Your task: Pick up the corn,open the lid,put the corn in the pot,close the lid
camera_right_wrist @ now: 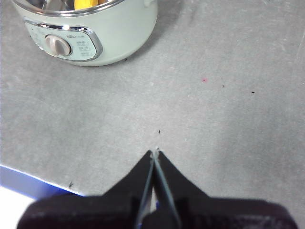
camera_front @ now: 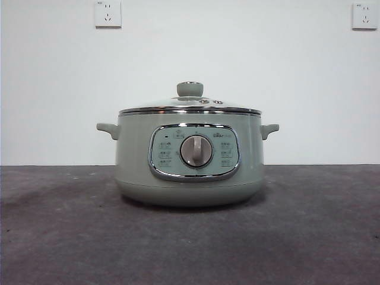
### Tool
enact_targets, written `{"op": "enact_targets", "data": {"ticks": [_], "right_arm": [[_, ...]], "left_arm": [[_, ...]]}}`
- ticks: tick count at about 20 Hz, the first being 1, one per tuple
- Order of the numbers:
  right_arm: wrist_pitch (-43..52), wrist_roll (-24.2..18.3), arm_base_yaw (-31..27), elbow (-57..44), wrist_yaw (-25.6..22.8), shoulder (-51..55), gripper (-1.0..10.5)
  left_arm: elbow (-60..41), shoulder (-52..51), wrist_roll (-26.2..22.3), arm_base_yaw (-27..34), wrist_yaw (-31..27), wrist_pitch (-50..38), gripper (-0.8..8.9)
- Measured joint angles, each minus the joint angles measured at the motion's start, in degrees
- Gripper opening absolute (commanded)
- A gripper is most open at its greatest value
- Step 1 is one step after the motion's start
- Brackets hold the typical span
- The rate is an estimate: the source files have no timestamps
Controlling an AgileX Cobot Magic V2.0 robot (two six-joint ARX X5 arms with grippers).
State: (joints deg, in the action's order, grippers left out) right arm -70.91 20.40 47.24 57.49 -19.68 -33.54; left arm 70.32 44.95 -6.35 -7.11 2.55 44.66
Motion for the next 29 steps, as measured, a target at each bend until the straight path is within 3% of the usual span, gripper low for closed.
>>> {"op": "enact_targets", "data": {"ticks": [4, 7, 9, 13, 16, 19, 29], "right_arm": [[0.00, 0.00, 0.00, 0.00, 0.00, 0.00, -0.2], [0.00, 0.00, 0.00, 0.00, 0.00, 0.00, -0.2], [0.00, 0.00, 0.00, 0.00, -0.02, 0.00, -0.2], [0.00, 0.00, 0.00, 0.00, 0.00, 0.00, -0.2], [-0.02, 0.00, 0.00, 0.00, -0.02, 0.00, -0.2], [0.00, 0.00, 0.00, 0.00, -0.02, -0.02, -0.2], [-0.02, 0.00, 0.00, 0.00, -0.02, -0.02, -0.2]], "left_arm": [[-39.17, -20.52, 1.49, 5.16, 0.26, -28.68, -0.03], [-57.92, -28.76, 3.13, 5.49, 0.68, -36.74, -0.03], [-64.04, -32.15, 5.03, 5.68, 0.63, -40.24, -0.03], [-68.98, -36.15, 8.63, 7.72, 0.39, -43.71, -0.03], [-69.31, -38.91, 9.90, 9.62, -0.55, -38.56, -0.03], [-69.31, -41.97, 10.08, 10.43, -1.09, -34.51, -0.03], [-69.31, -43.58, 10.10, 10.43, -0.87, -35.23, -0.03]]}}
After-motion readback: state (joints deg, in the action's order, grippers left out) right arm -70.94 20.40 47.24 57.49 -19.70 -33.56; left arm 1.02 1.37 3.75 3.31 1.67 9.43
